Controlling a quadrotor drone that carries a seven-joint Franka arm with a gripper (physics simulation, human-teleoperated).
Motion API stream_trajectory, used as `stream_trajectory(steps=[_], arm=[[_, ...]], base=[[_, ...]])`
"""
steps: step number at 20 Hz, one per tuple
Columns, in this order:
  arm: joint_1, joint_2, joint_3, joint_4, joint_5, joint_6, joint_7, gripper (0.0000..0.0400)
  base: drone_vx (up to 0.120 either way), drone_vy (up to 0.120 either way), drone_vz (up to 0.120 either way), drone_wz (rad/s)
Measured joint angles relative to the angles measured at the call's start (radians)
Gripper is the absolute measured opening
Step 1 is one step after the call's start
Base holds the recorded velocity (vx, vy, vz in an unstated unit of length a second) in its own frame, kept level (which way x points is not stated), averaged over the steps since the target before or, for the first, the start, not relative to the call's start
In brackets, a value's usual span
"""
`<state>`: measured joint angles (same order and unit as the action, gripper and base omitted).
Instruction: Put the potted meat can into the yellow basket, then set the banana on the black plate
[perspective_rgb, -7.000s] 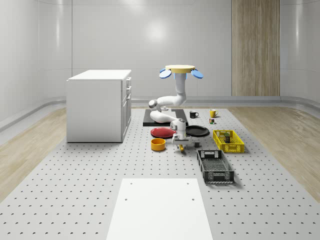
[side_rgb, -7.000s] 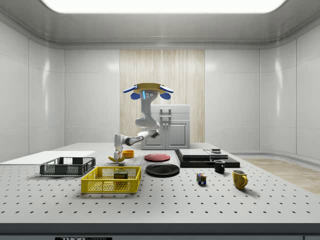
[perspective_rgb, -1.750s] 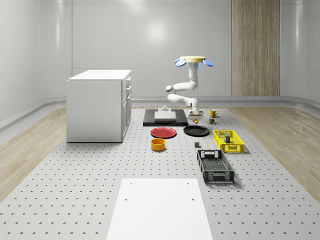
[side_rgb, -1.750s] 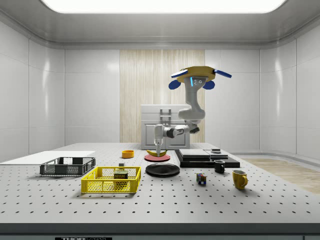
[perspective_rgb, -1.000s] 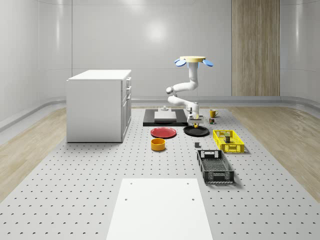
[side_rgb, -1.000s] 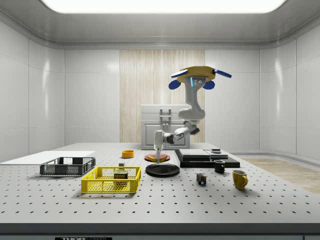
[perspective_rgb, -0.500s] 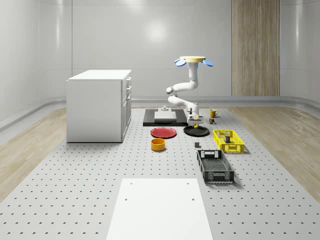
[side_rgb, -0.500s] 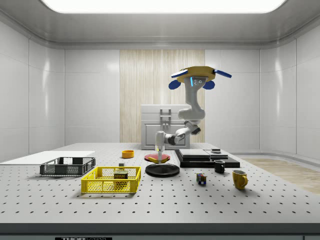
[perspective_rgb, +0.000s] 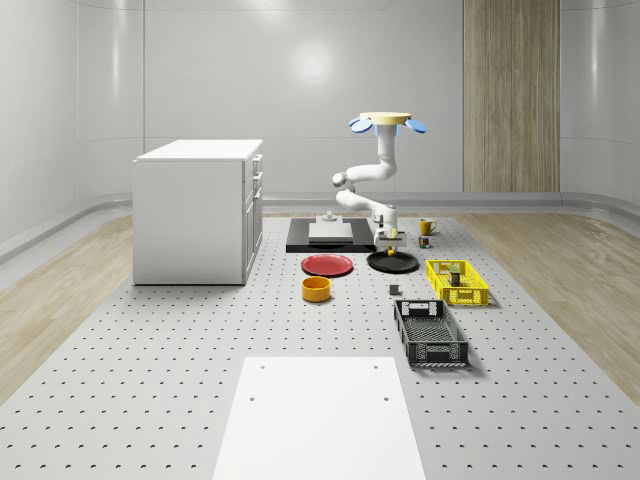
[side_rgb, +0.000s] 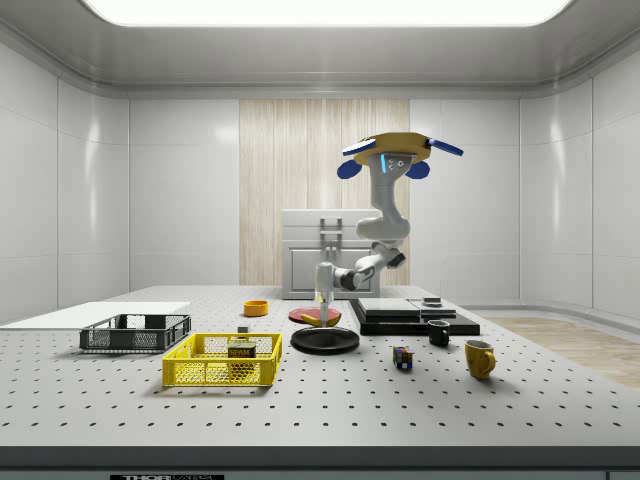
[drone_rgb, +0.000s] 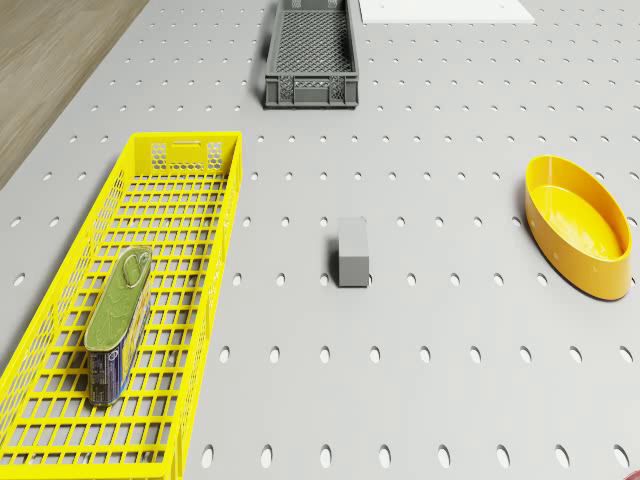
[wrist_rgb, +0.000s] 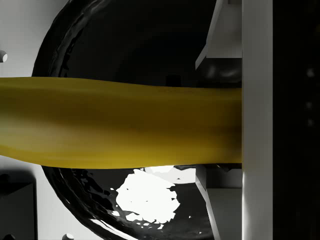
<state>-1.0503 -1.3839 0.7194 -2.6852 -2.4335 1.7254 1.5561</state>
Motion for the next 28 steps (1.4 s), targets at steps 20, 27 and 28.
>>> stream_trajectory(steps=[20,27,28], arm=[[0.032,0.030,-0.073,0.040,-0.067,0.027,-0.046,0.0378],[0.046,0.039,-0.078,0.039,-0.073,0.019,-0.059,0.0396],[0.048,0.040,-0.079,0.039,-0.074,0.018,-0.060,0.0397]], base=[[0.000,0.000,0.000,0.000],[0.000,0.000,0.000,0.000],[0.000,0.000,0.000,0.000]])
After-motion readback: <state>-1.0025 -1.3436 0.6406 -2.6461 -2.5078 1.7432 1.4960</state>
